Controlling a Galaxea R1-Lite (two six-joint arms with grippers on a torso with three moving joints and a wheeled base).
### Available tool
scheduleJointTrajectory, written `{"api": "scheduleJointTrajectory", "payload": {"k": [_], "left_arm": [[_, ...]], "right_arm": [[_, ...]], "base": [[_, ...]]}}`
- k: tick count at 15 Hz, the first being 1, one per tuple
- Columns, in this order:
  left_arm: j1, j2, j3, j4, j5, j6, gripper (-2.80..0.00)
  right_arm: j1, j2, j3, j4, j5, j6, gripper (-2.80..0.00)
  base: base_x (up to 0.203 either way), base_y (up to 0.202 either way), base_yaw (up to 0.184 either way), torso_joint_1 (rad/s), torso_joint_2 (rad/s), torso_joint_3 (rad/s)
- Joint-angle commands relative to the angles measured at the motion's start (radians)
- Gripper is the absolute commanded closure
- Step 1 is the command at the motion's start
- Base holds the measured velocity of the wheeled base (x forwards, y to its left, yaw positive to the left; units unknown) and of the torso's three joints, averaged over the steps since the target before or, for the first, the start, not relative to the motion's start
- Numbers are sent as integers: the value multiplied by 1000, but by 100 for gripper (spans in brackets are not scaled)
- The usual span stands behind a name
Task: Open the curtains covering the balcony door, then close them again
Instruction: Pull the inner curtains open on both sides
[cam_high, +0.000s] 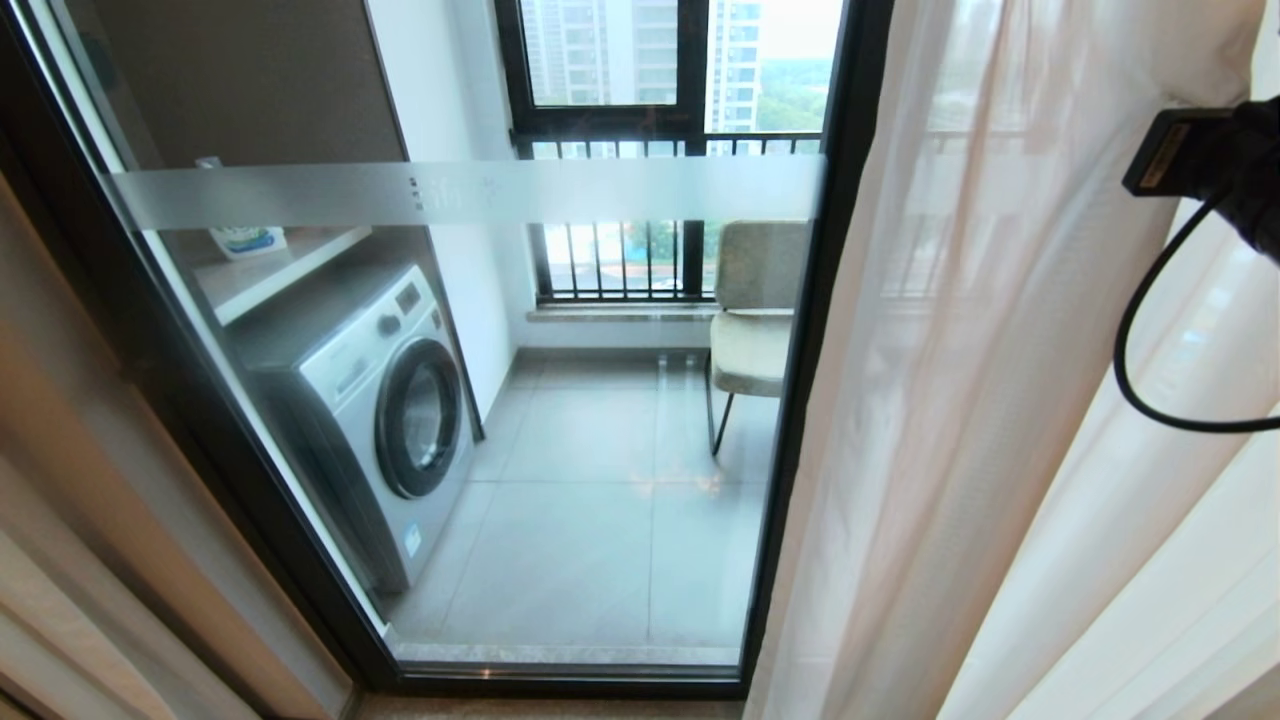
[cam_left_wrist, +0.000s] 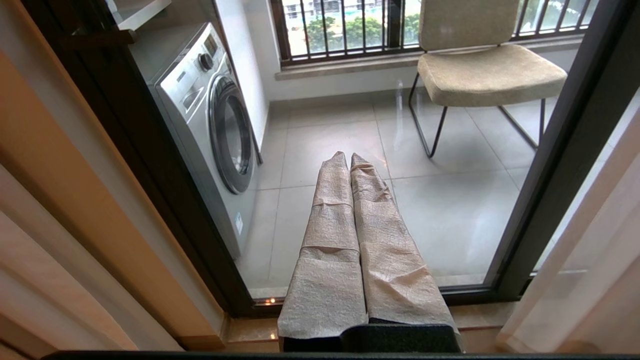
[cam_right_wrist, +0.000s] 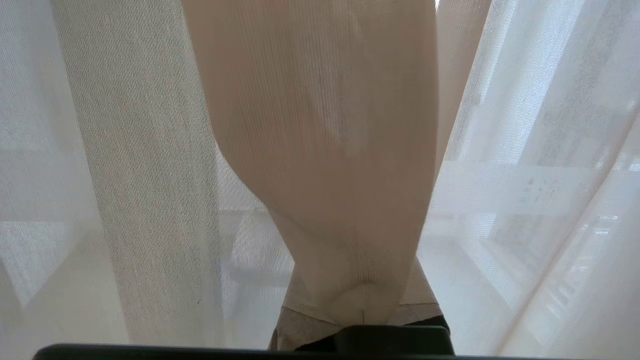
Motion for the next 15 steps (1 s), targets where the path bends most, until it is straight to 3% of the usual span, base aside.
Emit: {"api": "scheduleJointTrajectory", "payload": {"k": [1,15], "left_arm": [[0,0,0,0,0,0,0],[0,0,-1,0,1,-36,0]], "right_arm": [[1,1,6,-5,-1,-1,0],[1,-2,8,-6,-1,-1,0]], "base": [[0,0,0,0,0,0],[0,0,0,0,0,0]]}}
